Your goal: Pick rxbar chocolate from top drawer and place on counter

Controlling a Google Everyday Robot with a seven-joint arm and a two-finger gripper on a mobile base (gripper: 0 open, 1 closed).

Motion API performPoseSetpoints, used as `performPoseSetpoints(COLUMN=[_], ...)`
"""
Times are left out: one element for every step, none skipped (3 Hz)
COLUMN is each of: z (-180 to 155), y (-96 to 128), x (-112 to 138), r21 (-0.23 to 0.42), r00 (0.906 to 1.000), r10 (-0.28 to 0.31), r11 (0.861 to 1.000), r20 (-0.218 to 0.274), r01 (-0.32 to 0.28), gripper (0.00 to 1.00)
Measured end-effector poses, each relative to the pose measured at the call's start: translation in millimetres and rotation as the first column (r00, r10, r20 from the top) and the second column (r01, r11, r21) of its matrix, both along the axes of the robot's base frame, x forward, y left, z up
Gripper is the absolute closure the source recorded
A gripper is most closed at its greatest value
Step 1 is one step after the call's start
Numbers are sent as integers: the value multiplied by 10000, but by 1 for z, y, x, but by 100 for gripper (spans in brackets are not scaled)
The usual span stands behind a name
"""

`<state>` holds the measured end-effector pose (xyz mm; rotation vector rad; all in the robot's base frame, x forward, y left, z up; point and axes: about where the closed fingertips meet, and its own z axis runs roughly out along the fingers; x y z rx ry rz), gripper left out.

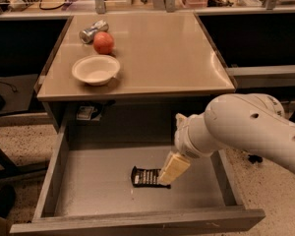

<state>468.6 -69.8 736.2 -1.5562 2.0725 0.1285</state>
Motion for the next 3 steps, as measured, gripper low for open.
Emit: performPoseSetpoints(z=[-19, -38, -54], y=[7, 22, 34], x=[4, 17, 25], r21=[294, 647, 807], r00=[9999, 9996, 9980], r10=[14, 273, 599], r11=[9996, 9976, 9950], r20=[-118, -81, -179], r01=[-10, -267, -583], gripper=[0, 0, 0])
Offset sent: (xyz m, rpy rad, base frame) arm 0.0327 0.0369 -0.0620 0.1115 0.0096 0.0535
